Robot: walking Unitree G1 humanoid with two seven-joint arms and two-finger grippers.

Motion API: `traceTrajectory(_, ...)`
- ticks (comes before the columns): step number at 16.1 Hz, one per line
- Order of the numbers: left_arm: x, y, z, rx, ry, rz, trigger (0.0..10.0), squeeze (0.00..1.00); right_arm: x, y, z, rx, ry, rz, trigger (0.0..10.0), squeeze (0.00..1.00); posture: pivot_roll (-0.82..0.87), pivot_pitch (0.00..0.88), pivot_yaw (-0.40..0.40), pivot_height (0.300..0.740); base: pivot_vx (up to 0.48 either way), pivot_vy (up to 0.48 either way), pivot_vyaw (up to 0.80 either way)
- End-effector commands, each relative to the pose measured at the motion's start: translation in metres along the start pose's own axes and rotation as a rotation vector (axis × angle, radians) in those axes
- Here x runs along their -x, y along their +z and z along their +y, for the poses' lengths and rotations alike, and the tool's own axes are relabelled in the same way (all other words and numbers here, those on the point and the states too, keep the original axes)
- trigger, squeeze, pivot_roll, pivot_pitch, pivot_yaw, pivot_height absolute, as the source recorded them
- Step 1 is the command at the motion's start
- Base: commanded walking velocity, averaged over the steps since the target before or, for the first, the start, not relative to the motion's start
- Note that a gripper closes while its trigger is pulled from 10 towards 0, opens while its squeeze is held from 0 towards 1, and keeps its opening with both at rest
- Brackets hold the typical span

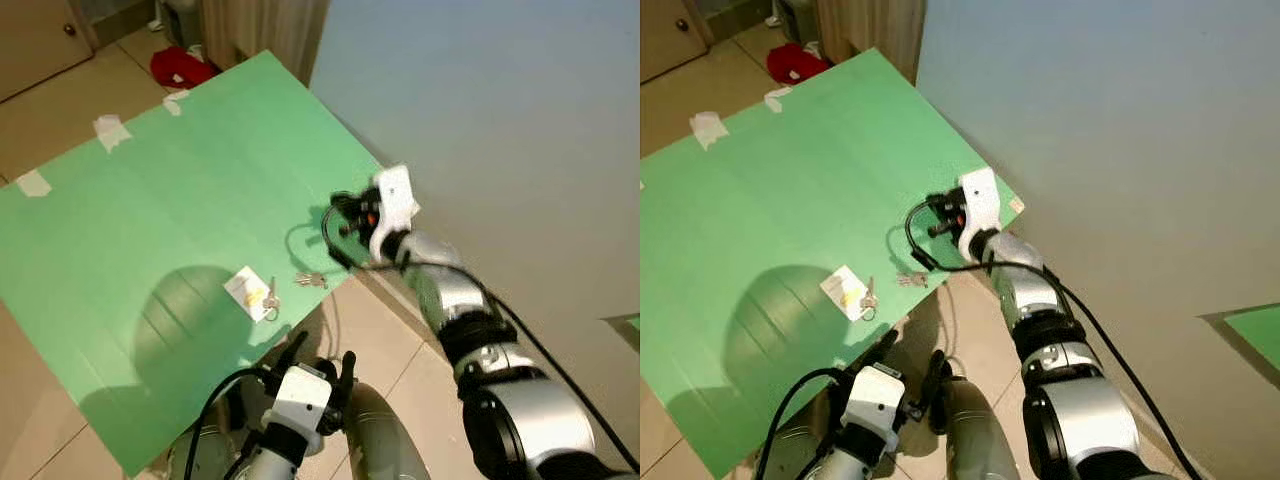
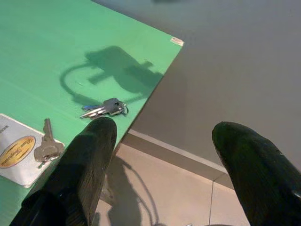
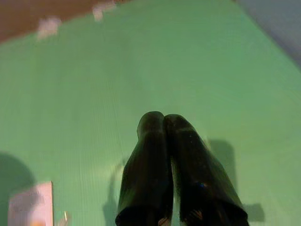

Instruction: Hang keys on a hook

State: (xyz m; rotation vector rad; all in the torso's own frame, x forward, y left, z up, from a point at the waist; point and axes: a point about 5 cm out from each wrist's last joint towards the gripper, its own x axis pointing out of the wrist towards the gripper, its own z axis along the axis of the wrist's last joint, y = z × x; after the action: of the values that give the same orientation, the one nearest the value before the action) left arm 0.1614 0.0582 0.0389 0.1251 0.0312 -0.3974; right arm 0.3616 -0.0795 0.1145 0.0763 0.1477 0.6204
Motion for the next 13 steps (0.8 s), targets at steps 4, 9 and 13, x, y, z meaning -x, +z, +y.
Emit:
traceTrajectory(4, 0.011, -0.008, -0.015, 0.018, -0.036, 0.05, 10.0, 0.0, 0.017, -0.05, 0.0, -0.092, -0.015, 0.169, 10.0, 1.0, -0.12, 0.395, -0.226, 0.74, 0.0, 0.0, 0.0)
traceTrajectory(9, 0.04, -0.031, 0.015, -0.253, 0.177, 0.093, 10.0, 0.0, 0.023, -0.065, -0.002, -0.087, -0.025, 0.229, 10.0, 1.0, -0.12, 0.402, -0.237, 0.74, 0.0, 0.0, 0.0)
traceTrajectory(13, 0.045, -0.036, 0.021, -0.261, 0.224, 0.095, 10.0, 0.0, 0.027, -0.068, -0.006, -0.061, -0.027, 0.232, 10.0, 1.0, -0.11, 0.397, -0.247, 0.74, 0.0, 0.0, 0.0)
